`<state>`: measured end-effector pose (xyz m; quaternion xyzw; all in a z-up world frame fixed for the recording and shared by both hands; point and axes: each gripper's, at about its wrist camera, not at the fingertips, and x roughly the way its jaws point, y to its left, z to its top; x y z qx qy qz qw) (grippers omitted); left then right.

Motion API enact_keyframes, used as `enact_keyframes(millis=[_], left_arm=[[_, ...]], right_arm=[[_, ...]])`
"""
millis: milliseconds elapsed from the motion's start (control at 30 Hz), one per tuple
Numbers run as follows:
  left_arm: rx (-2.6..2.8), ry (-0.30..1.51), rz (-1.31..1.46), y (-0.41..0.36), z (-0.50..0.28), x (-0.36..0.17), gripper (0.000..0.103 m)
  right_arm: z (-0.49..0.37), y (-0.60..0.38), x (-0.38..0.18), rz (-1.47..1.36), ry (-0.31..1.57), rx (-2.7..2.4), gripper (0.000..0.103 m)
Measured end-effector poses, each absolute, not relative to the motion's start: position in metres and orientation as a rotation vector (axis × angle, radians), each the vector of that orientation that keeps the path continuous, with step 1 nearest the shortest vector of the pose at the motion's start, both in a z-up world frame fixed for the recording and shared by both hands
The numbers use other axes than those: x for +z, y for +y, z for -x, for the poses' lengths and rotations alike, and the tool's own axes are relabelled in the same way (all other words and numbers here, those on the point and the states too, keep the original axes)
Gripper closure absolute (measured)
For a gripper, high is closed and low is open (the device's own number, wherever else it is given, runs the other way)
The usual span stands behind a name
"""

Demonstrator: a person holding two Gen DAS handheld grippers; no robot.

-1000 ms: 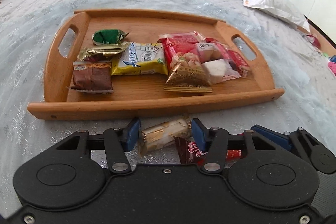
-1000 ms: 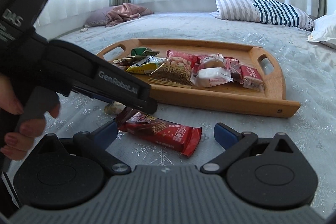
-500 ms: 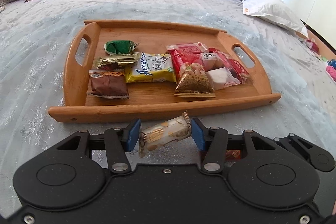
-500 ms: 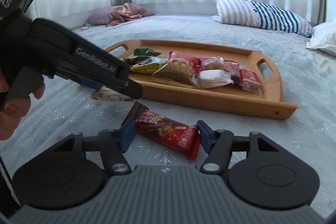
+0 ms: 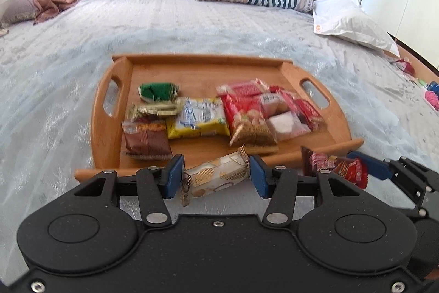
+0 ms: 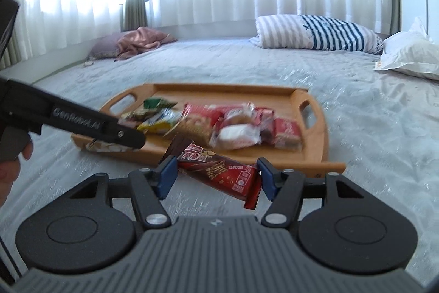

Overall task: Organize snacks
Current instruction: 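Carry the cream wafer and red chocolate bar onto the wooden tray with both tools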

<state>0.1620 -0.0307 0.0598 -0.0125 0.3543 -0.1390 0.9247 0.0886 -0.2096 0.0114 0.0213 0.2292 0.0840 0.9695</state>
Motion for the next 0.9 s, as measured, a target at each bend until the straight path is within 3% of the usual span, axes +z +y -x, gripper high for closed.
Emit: enact_keyframes(millis=[900], left_arm=[[-0.175,0.633,0.106,-0.011,-0.301,0.058,0.053]], right_arm=[[-0.245,-0.236,0.021,-0.159,0.521,0.093,0.038]])
